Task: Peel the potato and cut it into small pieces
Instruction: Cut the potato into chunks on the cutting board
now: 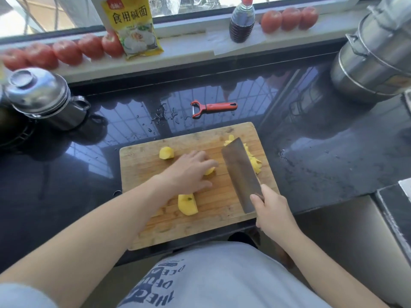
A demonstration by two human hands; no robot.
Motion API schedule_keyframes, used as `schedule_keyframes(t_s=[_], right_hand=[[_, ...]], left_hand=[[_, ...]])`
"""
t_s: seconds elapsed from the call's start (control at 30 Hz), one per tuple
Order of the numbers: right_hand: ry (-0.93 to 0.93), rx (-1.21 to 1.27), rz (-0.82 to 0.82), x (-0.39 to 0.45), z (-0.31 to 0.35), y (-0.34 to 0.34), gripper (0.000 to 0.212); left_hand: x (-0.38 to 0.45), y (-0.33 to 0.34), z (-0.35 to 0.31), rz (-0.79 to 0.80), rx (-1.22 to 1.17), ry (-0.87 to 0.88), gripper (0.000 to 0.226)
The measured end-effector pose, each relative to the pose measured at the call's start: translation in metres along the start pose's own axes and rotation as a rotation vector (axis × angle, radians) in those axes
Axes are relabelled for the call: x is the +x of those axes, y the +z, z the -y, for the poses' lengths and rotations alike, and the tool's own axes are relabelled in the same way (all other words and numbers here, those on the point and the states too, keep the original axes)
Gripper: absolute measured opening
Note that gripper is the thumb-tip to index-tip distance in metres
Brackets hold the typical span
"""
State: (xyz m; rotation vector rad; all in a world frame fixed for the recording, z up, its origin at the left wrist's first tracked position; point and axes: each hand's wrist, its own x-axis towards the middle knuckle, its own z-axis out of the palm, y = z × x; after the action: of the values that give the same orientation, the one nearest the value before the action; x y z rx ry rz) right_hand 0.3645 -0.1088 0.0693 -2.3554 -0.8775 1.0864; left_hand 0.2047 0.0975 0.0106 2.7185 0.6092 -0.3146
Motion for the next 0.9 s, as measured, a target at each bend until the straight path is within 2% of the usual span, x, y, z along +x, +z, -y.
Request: schedule_keyframes(t_s=[0.07,0.13,0.2,0.3,0.4,0.47,0.53,0.6,0.63,0.7,0.8,0.87,0.9], right_hand=[[0.002,0.01,-0.018,0.0,0.001,-0.004,0.035],[-0.006,0.018,-0.024,0.001,0.002,-0.008,0.034],[-0.015,0.013,-0.024,0.002,0.002,-0.01,0.031],[-0.032,0.011,-0.017,0.002,0.002,-0.008,0.033],[-0.035,-0.024,0.005,0.002,0.0,-0.003,0.03],[-0.04,-0.048,0.03,0.003,-0.003,-0.002,0.026],[-0.043,-0.059,0.055,0.003,-0.004,-0.002,0.022],[-0.033,-0.06,0.064,0.004,-0.005,-0.001,0.021],[-0.028,-0.056,0.064,0.005,-0.005,0.0,0.022],[-0.02,-0.053,0.075,0.006,-0.003,0.002,0.024],[-0.046,-0.066,0.107,0.009,0.0,0.003,0.024],[-0.062,-0.089,0.128,0.009,0.002,0.002,0.023],[-0.072,-0.109,0.132,0.009,0.003,0.001,0.023]], left_hand=[[0.011,0.004,-0.007,-0.009,0.054,0.082,0.037],[0.013,0.005,0.003,-0.083,0.098,0.068,0.024],[0.006,0.004,0.024,-0.147,0.116,0.011,0.026],[-0.011,0.0,0.05,-0.145,0.129,-0.013,0.028],[-0.026,-0.006,0.04,-0.192,0.108,-0.018,0.025],[-0.044,-0.008,0.013,-0.336,-0.046,-0.174,0.022],[-0.069,-0.008,-0.019,-0.432,-0.277,-0.51,0.018],[-0.088,0.001,-0.05,-0.33,-0.479,-0.867,0.03],[-0.092,0.009,-0.064,-0.254,-0.547,-0.951,0.037],[-0.093,0.026,-0.083,-0.187,-0.575,-0.953,0.048],[-0.086,0.047,-0.09,-0.289,-0.518,-0.868,0.047],[-0.083,0.056,-0.078,-0.345,-0.537,-0.726,0.043],[-0.084,0.057,-0.068,-0.324,-0.571,-0.632,0.048]])
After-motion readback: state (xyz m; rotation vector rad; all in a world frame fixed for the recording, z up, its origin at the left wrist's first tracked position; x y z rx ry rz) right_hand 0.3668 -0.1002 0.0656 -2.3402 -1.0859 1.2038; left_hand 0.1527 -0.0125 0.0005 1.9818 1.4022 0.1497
